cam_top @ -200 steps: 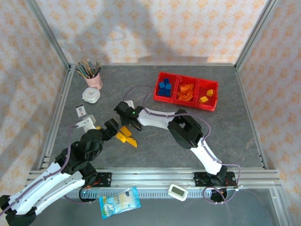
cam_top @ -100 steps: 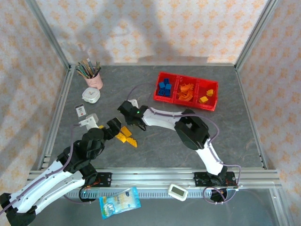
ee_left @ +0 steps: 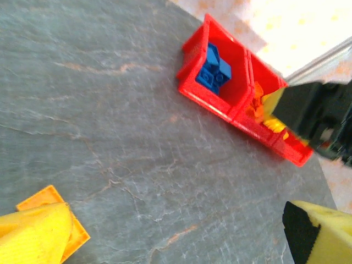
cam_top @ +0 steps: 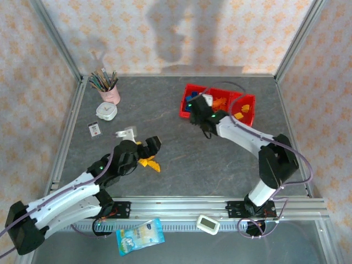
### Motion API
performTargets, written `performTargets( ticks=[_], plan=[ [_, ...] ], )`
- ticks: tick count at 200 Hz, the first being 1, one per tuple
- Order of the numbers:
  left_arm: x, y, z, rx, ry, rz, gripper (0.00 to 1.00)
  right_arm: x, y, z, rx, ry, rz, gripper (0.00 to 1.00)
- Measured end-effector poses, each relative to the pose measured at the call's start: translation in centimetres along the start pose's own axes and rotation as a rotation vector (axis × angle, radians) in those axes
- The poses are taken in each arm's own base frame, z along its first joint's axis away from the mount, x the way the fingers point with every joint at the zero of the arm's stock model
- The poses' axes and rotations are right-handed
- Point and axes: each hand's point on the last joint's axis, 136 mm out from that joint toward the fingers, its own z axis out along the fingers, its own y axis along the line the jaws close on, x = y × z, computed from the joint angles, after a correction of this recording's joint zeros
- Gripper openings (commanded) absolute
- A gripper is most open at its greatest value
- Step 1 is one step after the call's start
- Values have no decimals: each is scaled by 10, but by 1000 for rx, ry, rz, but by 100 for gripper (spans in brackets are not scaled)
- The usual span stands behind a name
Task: Sort the legos into containers by color
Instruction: Place the lego in the container, then pick up the lego from the bottom-center of the table.
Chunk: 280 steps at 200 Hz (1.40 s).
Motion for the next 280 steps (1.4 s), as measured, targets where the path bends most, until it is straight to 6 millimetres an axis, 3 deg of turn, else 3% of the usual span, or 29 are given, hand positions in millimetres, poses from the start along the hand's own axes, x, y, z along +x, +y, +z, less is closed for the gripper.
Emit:
performTargets(
  ticks=[60, 88, 112, 149, 208, 228, 248, 280],
  plan=[
    [25, -44, 37, 91, 100, 59, 99, -58, -138, 15, 227, -73, 207, 30],
    [27, -62, 48, 129, 112, 66, 99, -71, -176, 33, 286, -68, 252, 30],
    [28, -66, 54, 139, 112, 73, 99, -75, -187, 58, 305, -43, 252, 34],
    [26, -70, 55, 146, 104, 73, 99, -79, -189, 82, 306, -16, 238, 53],
    [15, -72, 49, 146, 65, 85, 99, -80, -174, 76, 231, -13, 238, 57],
    [2, -76, 39, 160, 20, 75, 99, -76, -150, 57, 174, -25, 209, 59],
    [-11, -74, 26, 161, -22, 63, 99, -68, -109, 36, 88, -40, 153, 61],
    [-19, -56, 6, 117, -59, 51, 99, -33, -42, 12, -46, -16, 33, 65]
  ],
)
